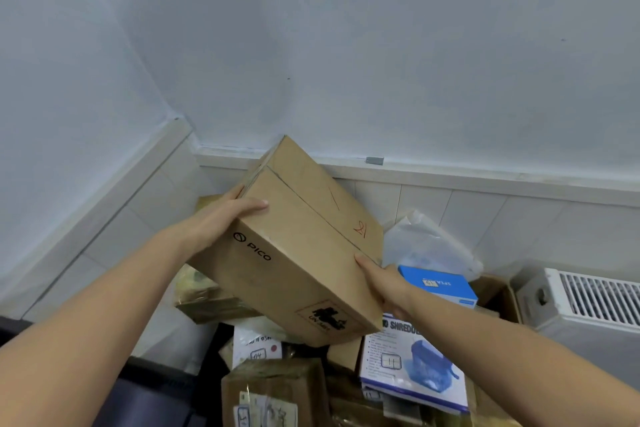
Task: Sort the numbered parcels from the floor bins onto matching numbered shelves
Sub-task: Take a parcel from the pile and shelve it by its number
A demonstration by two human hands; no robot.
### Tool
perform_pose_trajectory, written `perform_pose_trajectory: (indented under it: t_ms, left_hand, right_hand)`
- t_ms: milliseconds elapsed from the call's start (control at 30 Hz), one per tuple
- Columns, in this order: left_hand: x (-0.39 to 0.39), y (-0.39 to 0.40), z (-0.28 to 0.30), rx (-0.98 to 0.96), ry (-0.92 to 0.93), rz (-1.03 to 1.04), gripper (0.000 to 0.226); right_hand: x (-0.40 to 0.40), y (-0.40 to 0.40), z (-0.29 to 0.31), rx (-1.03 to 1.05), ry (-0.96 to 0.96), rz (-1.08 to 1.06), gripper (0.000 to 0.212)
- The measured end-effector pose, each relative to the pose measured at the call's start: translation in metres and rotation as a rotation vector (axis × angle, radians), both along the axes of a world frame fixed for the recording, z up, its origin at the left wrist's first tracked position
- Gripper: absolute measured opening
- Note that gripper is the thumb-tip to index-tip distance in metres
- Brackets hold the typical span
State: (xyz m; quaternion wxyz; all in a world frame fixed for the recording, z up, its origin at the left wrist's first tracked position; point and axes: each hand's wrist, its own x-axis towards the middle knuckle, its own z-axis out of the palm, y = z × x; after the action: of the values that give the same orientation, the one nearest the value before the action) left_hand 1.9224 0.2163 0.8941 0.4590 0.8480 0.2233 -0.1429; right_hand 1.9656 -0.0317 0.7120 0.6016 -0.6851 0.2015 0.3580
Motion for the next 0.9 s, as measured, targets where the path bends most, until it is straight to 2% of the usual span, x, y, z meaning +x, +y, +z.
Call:
perform_pose_trajectory:
  t_ms: [67,167,333,433,533,567,667,733,800,900]
  left_hand:
    - [-0.006,-0.003,0.021,-0.016,-0.026,-0.015,0.065]
    - [-0.018,-0.003,0.055,-0.001,-0.081,-0.031,0.064]
    - [-0.047,0.012,0.084,0.007,-0.070,-0.006,0.082]
    - [-0.063,0.004,0.084,-0.009,-0.072,-0.003,0.087]
    - [-0.072,-0.014,0.076,-0.020,-0.023,0.002,0.094]
    - [-0.073,-0.020,0.070,-0.038,0.011,0.007,0.088]
    - [-0.070,-0.043,0.045,-0.104,0.090,-0.051,0.046]
    - [-0.061,-0.057,0.020,-0.076,0.099,-0.070,0.050]
    - [-0.052,-0.074,-0.005,-0.034,0.094,-0.073,0.052]
    - [-0.040,-0.098,-0.035,0.042,0.063,-0.088,0.035]
  right_hand:
    - [-0.013,0.000,0.009,0.036,-0.021,-0.017,0.061]
    - [-0.034,0.000,0.020,0.108,0.000,-0.041,0.076]
    - [-0.069,-0.017,0.047,0.125,-0.048,-0.022,0.107]
    - [-0.081,-0.034,0.064,0.118,-0.077,-0.056,0.094]
    - [-0.090,-0.054,0.071,0.068,-0.079,-0.077,0.092]
    - [-0.094,-0.062,0.069,0.062,-0.063,-0.100,0.087]
    - [-0.115,-0.087,0.057,0.054,-0.028,-0.201,0.075]
    - [-0.130,-0.105,0.043,-0.002,-0.003,-0.259,0.075]
    - [-0.146,-0.117,0.030,-0.041,0.054,-0.317,0.082]
    - [-0.163,-0.128,0.007,-0.106,0.128,-0.315,0.105]
